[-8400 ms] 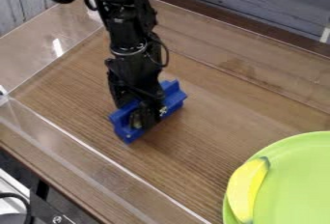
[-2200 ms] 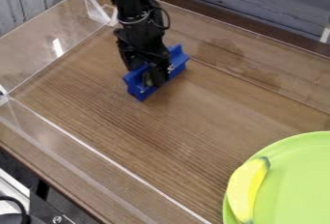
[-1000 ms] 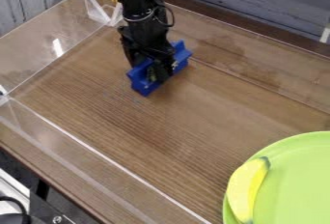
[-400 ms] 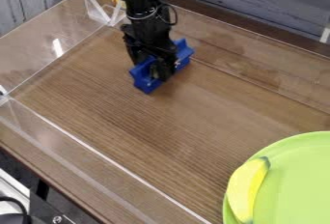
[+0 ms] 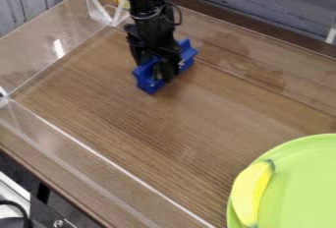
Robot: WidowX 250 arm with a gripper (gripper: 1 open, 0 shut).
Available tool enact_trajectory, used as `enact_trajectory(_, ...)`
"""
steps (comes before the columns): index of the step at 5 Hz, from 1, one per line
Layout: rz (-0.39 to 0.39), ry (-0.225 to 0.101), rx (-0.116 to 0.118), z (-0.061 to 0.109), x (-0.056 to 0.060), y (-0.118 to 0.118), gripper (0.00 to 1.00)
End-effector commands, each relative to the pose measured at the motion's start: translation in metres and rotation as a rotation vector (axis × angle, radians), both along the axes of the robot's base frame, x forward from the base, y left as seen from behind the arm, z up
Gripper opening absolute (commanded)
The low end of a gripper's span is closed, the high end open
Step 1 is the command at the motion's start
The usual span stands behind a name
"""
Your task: Put the blue object in the green plate
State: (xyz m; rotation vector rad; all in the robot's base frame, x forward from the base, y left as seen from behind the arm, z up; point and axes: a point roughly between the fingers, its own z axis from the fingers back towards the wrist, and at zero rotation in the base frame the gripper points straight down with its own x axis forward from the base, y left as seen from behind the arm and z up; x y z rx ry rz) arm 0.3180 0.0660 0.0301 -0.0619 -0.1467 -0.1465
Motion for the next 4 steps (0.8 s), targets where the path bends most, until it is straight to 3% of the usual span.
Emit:
enact_trajectory(1, -0.024, 0.0, 0.002, 0.0005, 0.0024, -0.0071, 0.0)
enact_trajectory(4, -0.032, 0.009, 0.001, 0.0005, 0.0045, -0.0113, 0.0)
